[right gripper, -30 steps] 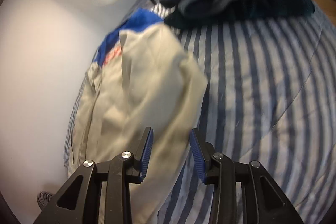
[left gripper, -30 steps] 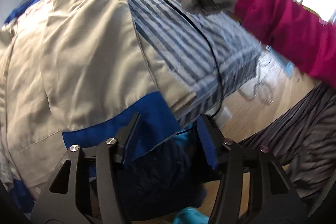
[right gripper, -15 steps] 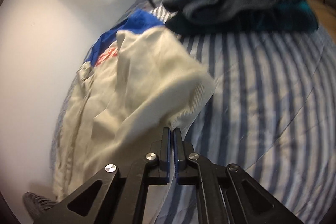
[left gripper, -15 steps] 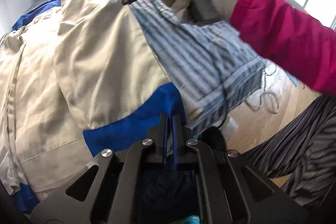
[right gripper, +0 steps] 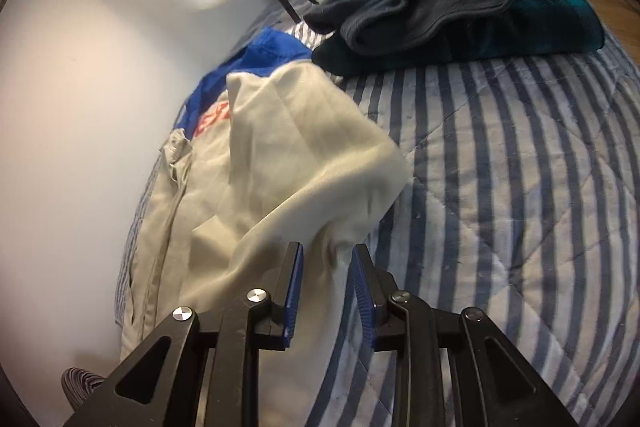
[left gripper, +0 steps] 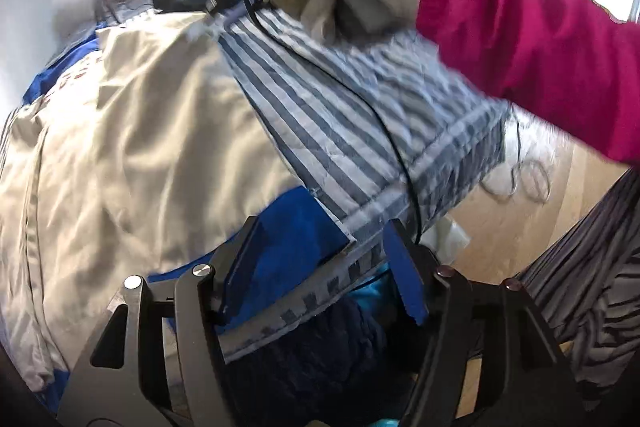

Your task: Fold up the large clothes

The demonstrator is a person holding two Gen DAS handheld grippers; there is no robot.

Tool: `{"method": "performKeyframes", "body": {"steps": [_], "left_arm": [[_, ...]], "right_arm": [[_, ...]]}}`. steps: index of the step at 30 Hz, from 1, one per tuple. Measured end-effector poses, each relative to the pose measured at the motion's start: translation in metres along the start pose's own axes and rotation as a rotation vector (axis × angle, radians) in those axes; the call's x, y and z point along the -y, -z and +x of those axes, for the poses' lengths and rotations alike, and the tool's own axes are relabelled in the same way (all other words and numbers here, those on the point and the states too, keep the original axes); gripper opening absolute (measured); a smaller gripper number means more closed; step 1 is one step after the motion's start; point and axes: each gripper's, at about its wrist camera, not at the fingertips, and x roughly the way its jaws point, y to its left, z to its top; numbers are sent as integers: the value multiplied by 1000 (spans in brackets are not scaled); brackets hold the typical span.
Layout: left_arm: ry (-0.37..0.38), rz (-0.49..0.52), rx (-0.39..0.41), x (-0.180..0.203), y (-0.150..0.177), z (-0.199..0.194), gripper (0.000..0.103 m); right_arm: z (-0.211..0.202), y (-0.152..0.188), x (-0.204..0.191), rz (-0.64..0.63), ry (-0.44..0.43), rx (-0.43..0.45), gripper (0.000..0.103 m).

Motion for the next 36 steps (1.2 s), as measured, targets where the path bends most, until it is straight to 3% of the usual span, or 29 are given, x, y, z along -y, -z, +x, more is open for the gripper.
{"method": "performKeyframes", "body": {"steps": [3,7,9,10,12,14,17,23,25,27,28,33,35,36], "left_arm": [[-48,58,-73,5,1,26,64],[-110,159,-46,14,7,33,64],[-109,132,-27,5,7,32,43],[-82,95,-23,-2,6,29,40],[21,-30,-28,-25,1,21,16],[83,-112,-35,-39,-2,16,9],[146,-201,0,-52,-1,-5,7],[176,-263,25,-62,0,-16,5],[185,-289,41,-67,1,-20,5],[186,-298,60,-68,0,-27,5],[187,-302,67,-68,1,-29,5],[205,-344,120,-74,4,-46,5],[217,-362,138,-79,6,-53,5],[218,-366,144,-81,6,-55,5]], "right_arm": [[-11,2,7,10,-11,15,31],[-17,6,17,36,-21,21,31],[-18,7,21,51,-26,23,31],[-18,7,23,59,-31,24,31],[-18,8,24,63,-33,26,33],[-19,9,25,67,-30,32,35],[-19,11,25,73,-42,31,40],[-3,19,20,92,-86,-22,45],[4,22,15,86,-94,-37,61],[9,24,11,83,-97,-37,71],[14,25,10,91,-114,-39,72],[37,31,6,148,-168,-73,67],[48,32,1,173,-189,-81,58],[52,32,-2,182,-203,-90,37]]}}
